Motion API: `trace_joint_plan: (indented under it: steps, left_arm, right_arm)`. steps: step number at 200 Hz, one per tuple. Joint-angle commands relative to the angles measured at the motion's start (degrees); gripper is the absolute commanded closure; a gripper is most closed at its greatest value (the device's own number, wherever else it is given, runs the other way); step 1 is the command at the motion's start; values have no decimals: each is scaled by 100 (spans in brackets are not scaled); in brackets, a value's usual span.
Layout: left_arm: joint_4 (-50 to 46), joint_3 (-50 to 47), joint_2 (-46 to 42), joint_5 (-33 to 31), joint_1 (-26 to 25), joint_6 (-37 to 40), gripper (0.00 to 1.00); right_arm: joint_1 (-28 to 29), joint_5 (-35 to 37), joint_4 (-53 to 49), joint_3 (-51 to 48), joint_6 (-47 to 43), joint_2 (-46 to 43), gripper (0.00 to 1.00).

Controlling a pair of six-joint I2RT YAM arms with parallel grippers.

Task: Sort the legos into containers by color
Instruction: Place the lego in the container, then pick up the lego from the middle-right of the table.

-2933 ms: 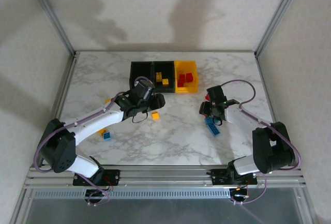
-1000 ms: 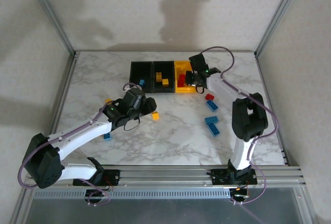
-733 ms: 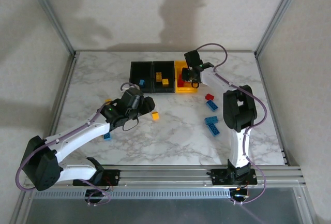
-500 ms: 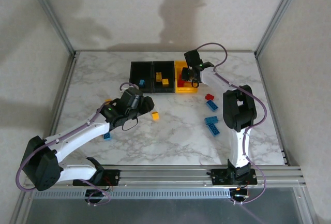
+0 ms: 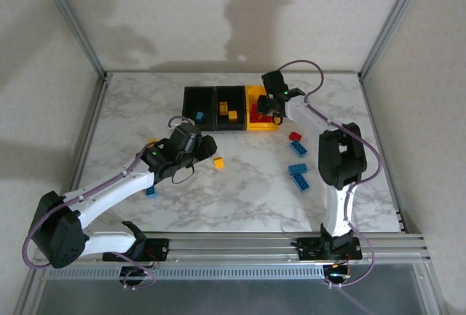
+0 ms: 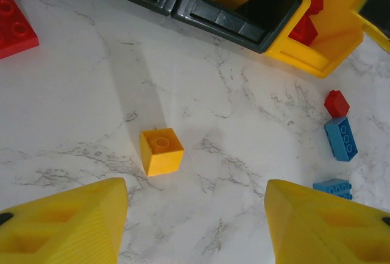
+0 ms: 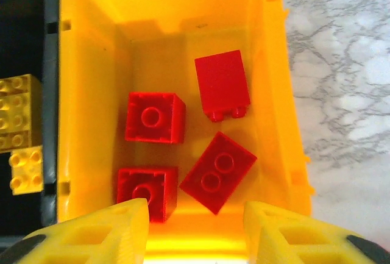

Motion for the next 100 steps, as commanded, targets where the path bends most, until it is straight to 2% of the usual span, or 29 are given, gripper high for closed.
trace_joint_plan:
  steps: [1, 65, 100]
  left_arm:
    - [179, -89, 46, 119, 40, -80, 38]
    - [683, 199, 614, 665, -242, 142, 38]
    - [874, 426, 962, 905, -424, 254, 38]
  right_arm:
    - [-25, 164, 9, -408, -54, -705, 55]
    - [-355, 111, 30, -1972, 136, -2090, 47]
    - [-636, 83, 180, -2792, 205, -2476, 42]
